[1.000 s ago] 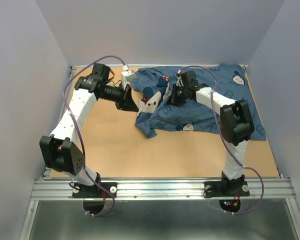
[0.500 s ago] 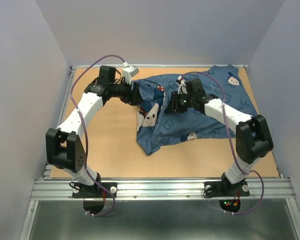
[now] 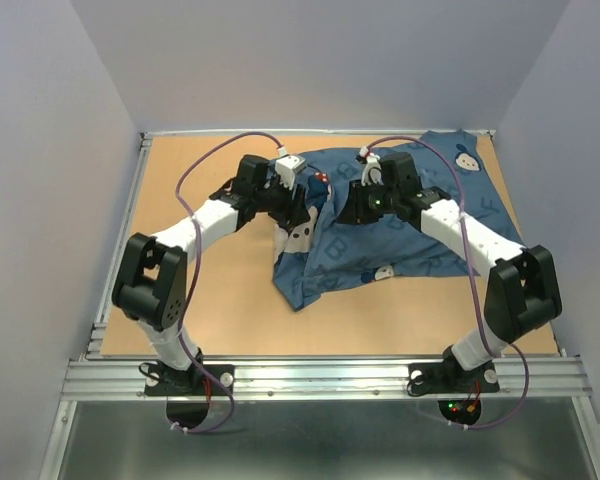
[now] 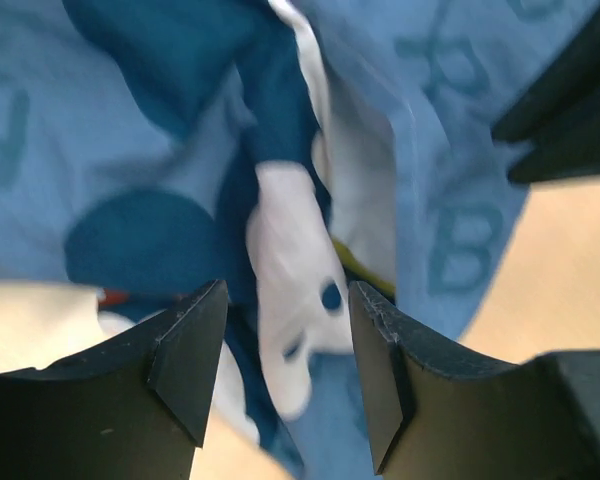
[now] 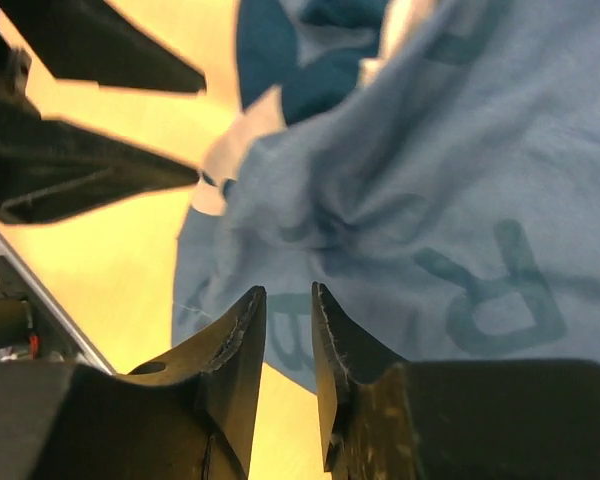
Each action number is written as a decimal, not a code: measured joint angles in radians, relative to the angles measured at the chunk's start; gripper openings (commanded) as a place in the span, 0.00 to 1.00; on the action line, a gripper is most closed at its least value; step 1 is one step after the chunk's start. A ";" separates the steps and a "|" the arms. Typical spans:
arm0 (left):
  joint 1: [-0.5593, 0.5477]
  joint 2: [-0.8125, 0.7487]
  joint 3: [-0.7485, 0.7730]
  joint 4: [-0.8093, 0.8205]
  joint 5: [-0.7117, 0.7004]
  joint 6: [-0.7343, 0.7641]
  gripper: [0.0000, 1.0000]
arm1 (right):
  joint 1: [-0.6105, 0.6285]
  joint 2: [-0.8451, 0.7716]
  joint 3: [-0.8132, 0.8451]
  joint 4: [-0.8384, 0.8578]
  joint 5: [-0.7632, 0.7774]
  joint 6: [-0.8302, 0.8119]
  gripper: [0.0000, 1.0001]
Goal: Put the pillow into the pillowcase
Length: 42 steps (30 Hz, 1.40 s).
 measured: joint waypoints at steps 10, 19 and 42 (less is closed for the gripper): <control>-0.086 0.367 0.277 -0.094 0.026 0.073 0.59 | -0.310 0.062 0.164 -0.194 0.064 -0.210 0.54; 0.167 0.084 0.143 -0.205 0.099 0.134 0.76 | -0.489 0.071 0.059 -0.326 0.113 -0.533 0.68; 0.458 -0.262 -0.142 -0.577 -0.072 0.694 0.99 | -0.196 0.197 0.190 -0.259 0.110 -0.425 1.00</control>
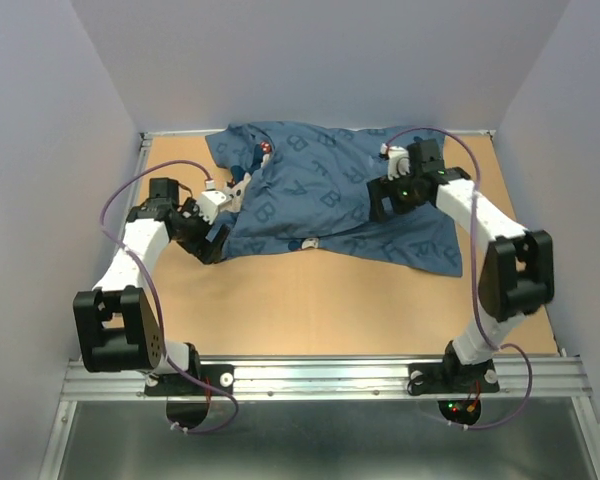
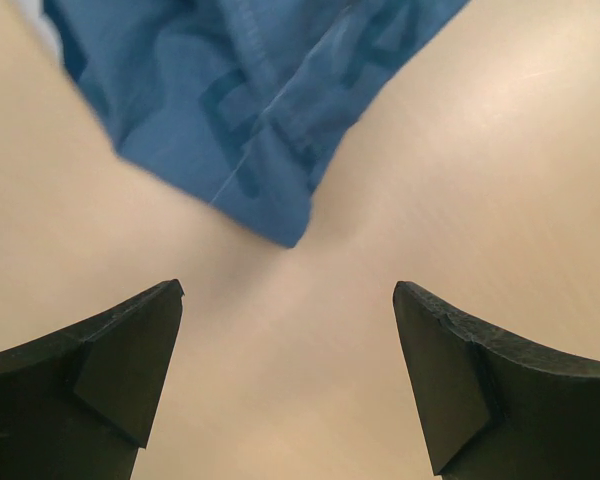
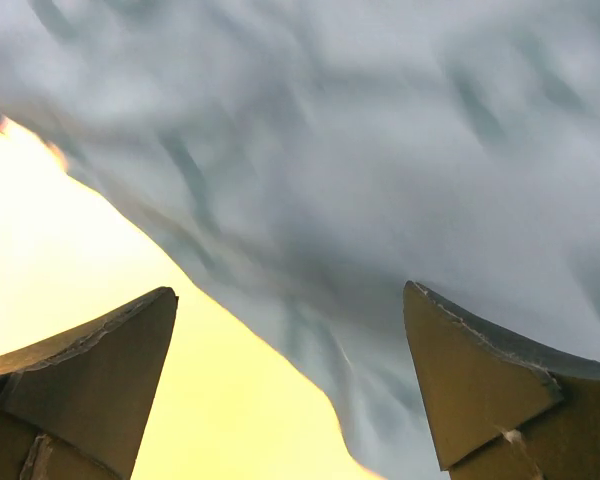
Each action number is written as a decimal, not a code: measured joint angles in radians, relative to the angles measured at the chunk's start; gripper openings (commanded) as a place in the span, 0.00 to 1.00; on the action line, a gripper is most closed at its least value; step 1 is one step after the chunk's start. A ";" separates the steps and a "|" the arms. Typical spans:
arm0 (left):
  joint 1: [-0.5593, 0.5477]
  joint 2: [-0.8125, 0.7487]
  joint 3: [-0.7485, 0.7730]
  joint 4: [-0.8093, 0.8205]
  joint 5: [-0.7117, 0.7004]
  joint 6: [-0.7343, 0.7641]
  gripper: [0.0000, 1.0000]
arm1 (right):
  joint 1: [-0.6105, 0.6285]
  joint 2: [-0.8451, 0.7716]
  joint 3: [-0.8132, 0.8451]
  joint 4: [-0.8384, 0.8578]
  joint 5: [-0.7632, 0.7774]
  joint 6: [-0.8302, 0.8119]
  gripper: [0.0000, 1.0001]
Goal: Put the pillow into the pillowcase
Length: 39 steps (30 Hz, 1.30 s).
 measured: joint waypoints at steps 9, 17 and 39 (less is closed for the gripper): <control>0.060 0.101 -0.047 0.113 -0.073 0.018 0.99 | -0.187 -0.363 -0.390 -0.082 0.220 -0.224 1.00; 0.058 0.251 -0.053 0.191 -0.076 0.009 0.99 | -0.225 -0.306 -0.514 -0.024 0.292 -0.346 1.00; -0.008 0.341 0.046 0.269 -0.020 -0.108 0.00 | -0.218 -0.244 -0.605 0.278 0.383 -0.410 0.01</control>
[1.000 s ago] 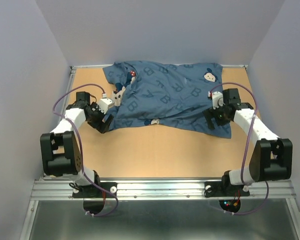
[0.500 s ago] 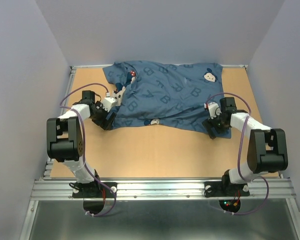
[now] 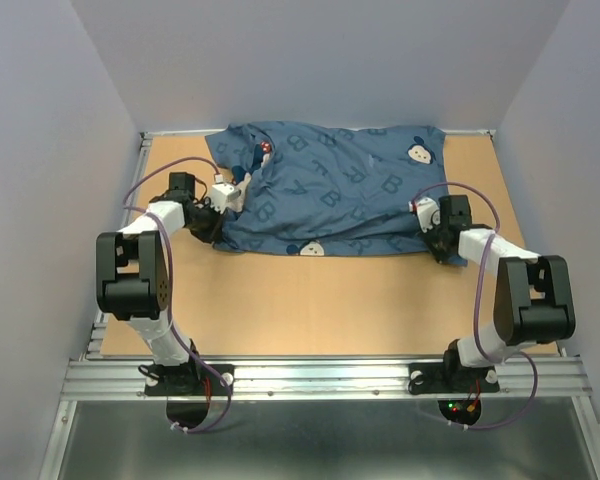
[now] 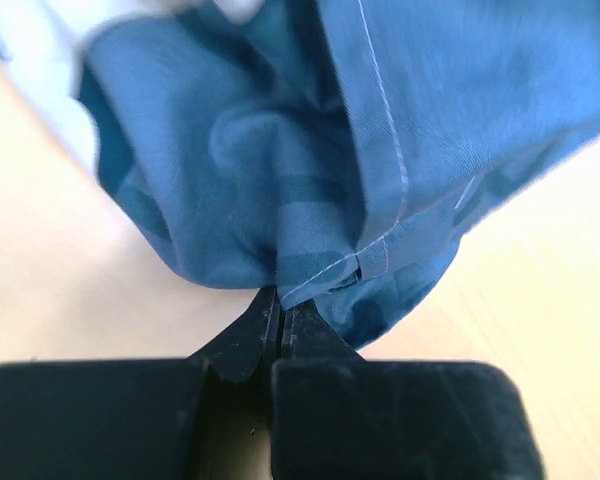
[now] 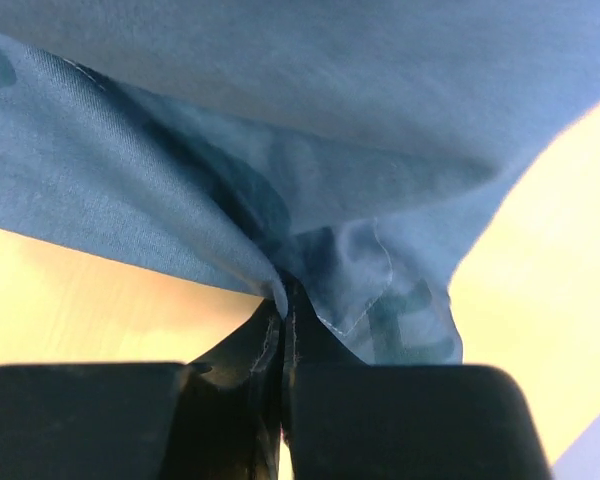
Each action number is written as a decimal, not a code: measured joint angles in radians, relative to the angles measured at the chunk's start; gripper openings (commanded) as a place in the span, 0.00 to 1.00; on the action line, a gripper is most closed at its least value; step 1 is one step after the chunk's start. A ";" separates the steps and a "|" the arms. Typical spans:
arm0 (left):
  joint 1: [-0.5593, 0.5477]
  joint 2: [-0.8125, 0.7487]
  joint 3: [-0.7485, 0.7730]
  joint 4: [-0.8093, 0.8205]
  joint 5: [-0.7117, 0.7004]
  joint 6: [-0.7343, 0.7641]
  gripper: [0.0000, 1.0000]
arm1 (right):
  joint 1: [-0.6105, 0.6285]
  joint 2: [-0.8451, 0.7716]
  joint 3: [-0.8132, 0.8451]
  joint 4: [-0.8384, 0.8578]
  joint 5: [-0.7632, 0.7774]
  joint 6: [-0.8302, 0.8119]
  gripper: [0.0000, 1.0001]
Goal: Put the pillow into the pillowcase
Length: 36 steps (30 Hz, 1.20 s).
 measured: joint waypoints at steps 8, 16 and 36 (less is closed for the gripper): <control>0.001 -0.199 0.234 -0.030 -0.021 -0.156 0.00 | -0.045 -0.167 0.230 -0.060 0.021 0.043 0.01; -0.013 -0.433 0.471 0.043 -0.064 -0.248 0.00 | -0.085 -0.219 0.671 -0.051 0.023 0.087 0.01; -0.026 -0.392 0.474 0.173 -0.026 -0.269 0.00 | -0.085 0.161 1.019 0.045 0.026 0.042 0.00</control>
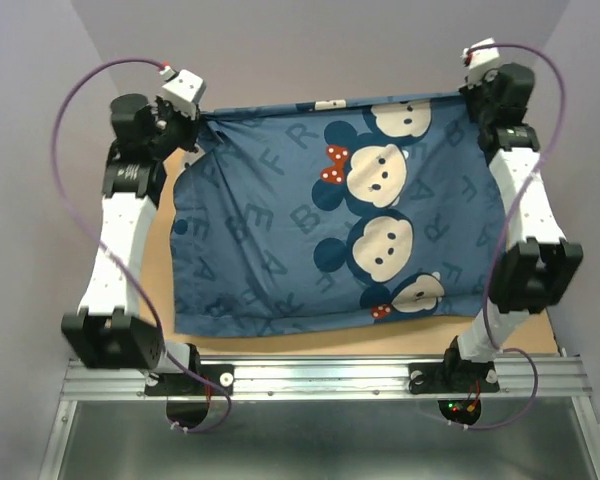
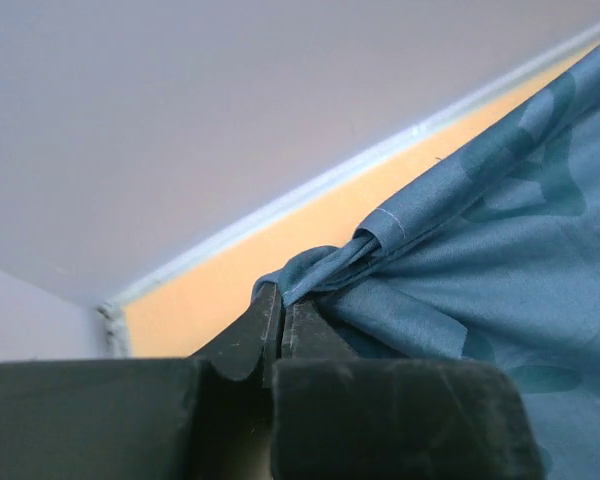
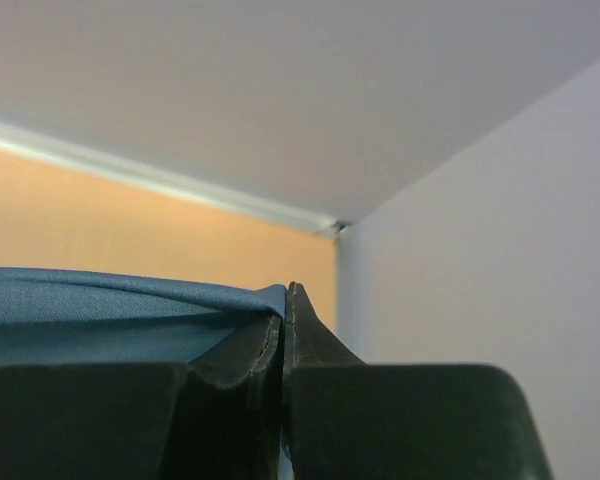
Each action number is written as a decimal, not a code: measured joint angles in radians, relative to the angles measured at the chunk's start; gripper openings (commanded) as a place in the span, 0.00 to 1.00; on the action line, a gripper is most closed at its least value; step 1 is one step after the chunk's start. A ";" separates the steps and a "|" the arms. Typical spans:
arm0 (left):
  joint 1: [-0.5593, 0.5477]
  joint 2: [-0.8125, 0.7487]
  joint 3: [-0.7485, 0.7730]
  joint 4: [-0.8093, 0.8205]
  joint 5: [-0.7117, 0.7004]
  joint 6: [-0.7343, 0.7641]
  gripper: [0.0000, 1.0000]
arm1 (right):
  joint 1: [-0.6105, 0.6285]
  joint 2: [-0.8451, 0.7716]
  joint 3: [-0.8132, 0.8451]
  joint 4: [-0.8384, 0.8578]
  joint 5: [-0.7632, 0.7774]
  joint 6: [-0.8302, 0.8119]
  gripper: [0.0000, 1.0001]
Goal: Put the pillow into the pillowcase
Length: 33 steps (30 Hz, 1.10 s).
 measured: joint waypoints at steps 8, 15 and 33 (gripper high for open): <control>0.013 0.786 0.524 -0.142 -0.161 -0.087 0.67 | 0.005 0.537 0.221 -0.044 0.159 0.036 1.00; 0.087 0.858 0.569 -0.156 -0.323 -0.113 0.82 | -0.015 0.524 0.236 -0.148 0.224 0.029 1.00; 0.143 0.284 -0.070 -0.204 -0.005 -0.026 0.99 | -0.039 -0.023 -0.286 -0.396 -0.161 0.096 1.00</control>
